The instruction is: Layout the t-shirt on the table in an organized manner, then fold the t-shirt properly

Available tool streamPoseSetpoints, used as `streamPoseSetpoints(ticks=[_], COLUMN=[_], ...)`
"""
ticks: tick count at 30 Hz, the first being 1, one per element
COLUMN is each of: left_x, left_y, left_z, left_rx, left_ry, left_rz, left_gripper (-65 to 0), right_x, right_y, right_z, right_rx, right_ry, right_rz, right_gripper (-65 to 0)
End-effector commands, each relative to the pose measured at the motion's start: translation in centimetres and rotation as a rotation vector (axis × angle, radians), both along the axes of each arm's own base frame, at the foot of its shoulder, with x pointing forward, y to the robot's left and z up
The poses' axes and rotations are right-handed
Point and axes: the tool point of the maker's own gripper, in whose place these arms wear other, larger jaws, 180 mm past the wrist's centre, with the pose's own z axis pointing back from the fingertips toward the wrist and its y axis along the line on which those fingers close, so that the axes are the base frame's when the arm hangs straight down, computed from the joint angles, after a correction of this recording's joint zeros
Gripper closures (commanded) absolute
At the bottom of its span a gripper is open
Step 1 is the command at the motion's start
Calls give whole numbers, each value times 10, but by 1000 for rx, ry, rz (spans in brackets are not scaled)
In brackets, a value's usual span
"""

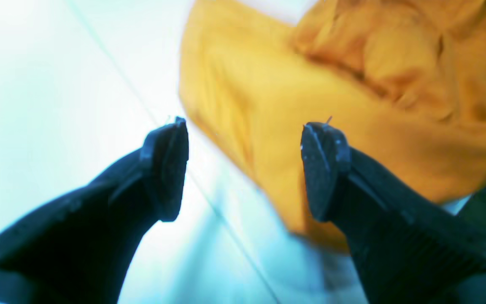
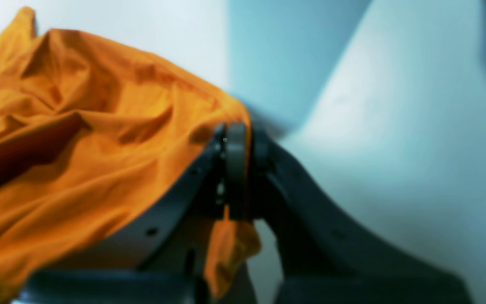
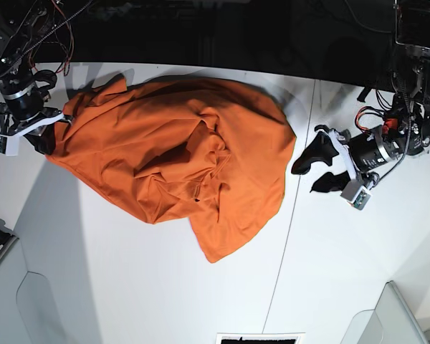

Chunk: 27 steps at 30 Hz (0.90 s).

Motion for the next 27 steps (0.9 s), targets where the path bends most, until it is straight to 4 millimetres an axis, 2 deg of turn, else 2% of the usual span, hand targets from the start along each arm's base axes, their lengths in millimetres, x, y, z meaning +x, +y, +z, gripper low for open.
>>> streamPoseSetpoints(ticks=[1, 3, 5, 8, 12, 15, 20, 27], left_x=[7, 3, -1, -5, -3, 18, 50, 92], left_y=[2, 1, -7, -27, -56, -55, -45, -11], left_z=[4, -21, -37, -49, -52, -45, -19, 22], left_rx=[-30, -45, -57, -52, -48, -22, 4, 95], left_ry=[-22, 37, 72, 79, 68, 35, -35, -148], left_rz=[15, 38, 40, 7, -41, 9, 36, 93], left_gripper=[-434, -434, -434, -434, -434, -434, -434, -434], right_x=[8, 8, 8, 9, 11, 11, 10, 9], right_y=[-1, 0, 1, 5, 11, 14, 14, 14], right_z=[14, 15, 15, 14, 13, 13, 12, 11], right_rx=[2, 12, 18, 22, 25, 24, 24, 24], right_ry=[-59, -66, -68, -65, -62, -61, -56, -54], right_rz=[1, 2, 1, 10, 29, 38, 39, 39], right_gripper=[0, 0, 0, 0, 0, 0, 0, 0])
